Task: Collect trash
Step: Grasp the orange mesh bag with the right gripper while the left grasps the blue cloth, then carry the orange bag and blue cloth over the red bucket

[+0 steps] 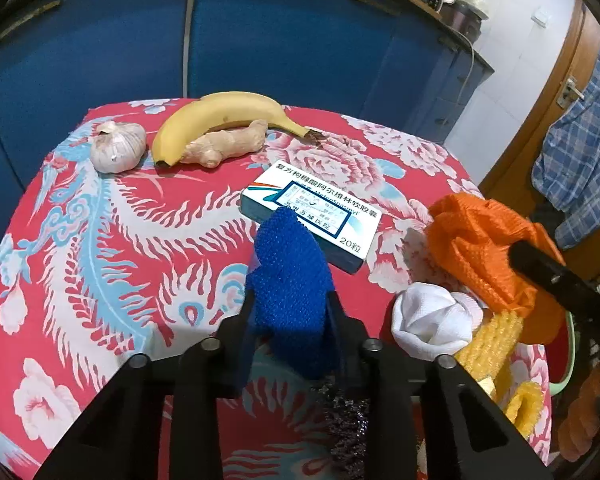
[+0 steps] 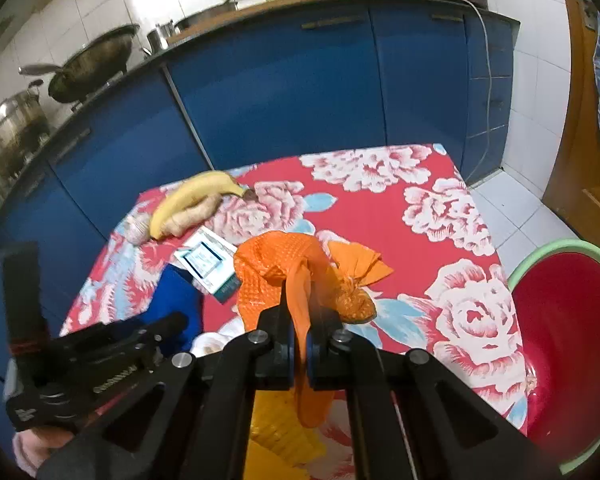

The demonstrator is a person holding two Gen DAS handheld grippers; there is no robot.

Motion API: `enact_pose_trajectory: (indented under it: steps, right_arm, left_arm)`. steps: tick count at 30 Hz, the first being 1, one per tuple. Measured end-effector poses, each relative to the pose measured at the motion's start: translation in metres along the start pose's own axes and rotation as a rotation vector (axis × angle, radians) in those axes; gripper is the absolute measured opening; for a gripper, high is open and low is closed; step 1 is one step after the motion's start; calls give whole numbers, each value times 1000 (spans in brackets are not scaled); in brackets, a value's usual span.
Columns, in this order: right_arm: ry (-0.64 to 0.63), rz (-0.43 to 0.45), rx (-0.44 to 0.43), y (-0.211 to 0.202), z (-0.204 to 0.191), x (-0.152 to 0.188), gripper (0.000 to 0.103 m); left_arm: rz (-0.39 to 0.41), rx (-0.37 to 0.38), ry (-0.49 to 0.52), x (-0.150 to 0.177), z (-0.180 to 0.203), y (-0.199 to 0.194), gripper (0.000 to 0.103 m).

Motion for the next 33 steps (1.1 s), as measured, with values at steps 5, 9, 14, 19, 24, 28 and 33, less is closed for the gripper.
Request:
enact_pose_trajectory:
  steps: [5,9,14,19,24,28,33]
  right_arm:
    - [5,40,-22,-19,-2,0,6]
    - [4,81,-37,-38,-4,-1,6]
    - [10,126,-53,-60,-4,-1,6]
    - [18,156,-53,-77,-1,2,6]
    - [39,179,-43,-93,7,9,6]
    - [68,191,-32,-103,16,17,6]
    - [101,201,-14,-118,31,31,6]
  left_arm:
    - [4,19,-8,1,-2,-5,20]
    - [24,32,-17,1,-3,-16,20]
    - [56,41,-11,2,-1,-33,20]
    - [90,49,25,5,10,-53,20]
    - [112,64,60,9,25,-69,20]
    - [124,78,95,13,40,-81,20]
    - [128,104,137,20,61,-90,20]
Point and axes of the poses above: each gripper's, at about its wrist camera, not at the fingertips, and y roughly the way its jaws point, z to its right, x to its underside, the point moved 5 cm from there along y, roughly the way its jaws point, and after that the axes turned 14 degrees about -z, right-handed, at the moved point
